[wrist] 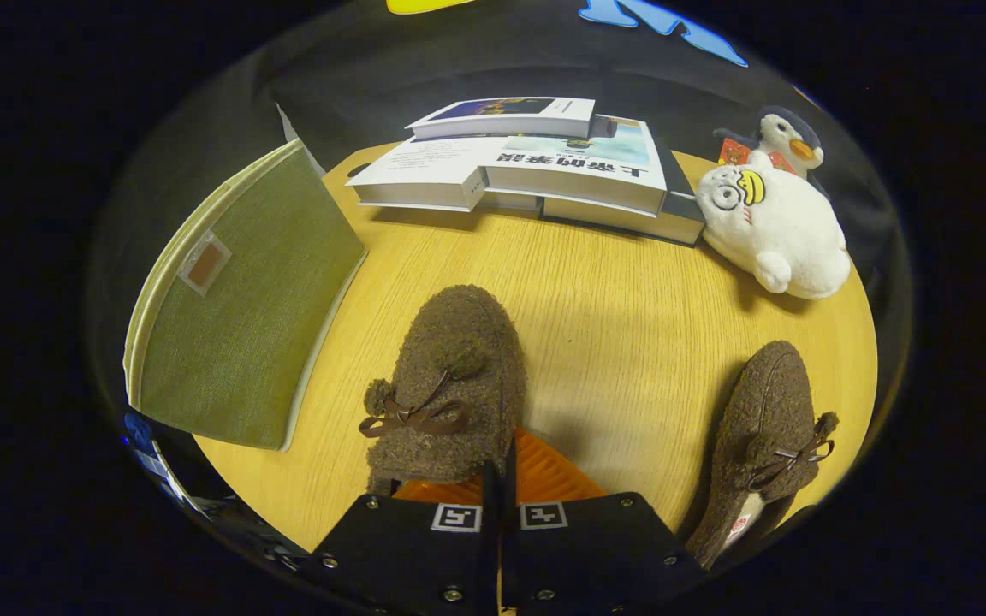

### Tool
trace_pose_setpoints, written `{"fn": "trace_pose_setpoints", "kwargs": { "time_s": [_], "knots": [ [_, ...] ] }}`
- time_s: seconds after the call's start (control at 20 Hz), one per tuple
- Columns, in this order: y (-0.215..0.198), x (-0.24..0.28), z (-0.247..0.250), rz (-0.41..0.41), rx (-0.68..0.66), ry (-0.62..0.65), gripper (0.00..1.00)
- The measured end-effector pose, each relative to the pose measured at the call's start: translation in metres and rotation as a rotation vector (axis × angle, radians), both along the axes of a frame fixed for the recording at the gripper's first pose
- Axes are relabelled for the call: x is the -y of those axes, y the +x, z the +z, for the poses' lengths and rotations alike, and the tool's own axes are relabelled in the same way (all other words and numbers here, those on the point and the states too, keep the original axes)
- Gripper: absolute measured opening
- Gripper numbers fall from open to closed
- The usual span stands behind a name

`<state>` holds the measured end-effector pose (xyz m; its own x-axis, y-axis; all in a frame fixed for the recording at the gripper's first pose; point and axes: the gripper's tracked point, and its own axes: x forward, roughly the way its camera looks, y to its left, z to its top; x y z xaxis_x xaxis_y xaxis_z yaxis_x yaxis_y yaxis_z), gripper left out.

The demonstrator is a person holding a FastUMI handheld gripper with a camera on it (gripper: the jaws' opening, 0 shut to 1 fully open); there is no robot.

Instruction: Open the storage box then place both shoes into the box .Put the left shoe in first, then the right shoe, with the right side of both shoes facing outward in a uniform manner.

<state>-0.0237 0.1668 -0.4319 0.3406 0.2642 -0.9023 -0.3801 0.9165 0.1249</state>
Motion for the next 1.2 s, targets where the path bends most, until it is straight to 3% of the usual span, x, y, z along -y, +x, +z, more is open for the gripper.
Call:
{"fn": "trace_pose_setpoints", "kwargs": {
  "time_s": [0.55, 0.75, 1.2],
  "knots": [
    [0.019, -0.021, 0.098, -0.007, 0.045, 0.051, 0.02],
    [0.031, -0.036, 0.14, 0.025, 0.123, 0.051, 0.02],
    [0.045, -0.111, 0.202, 0.102, 0.162, 0.148, 0.02]
  ]
}}
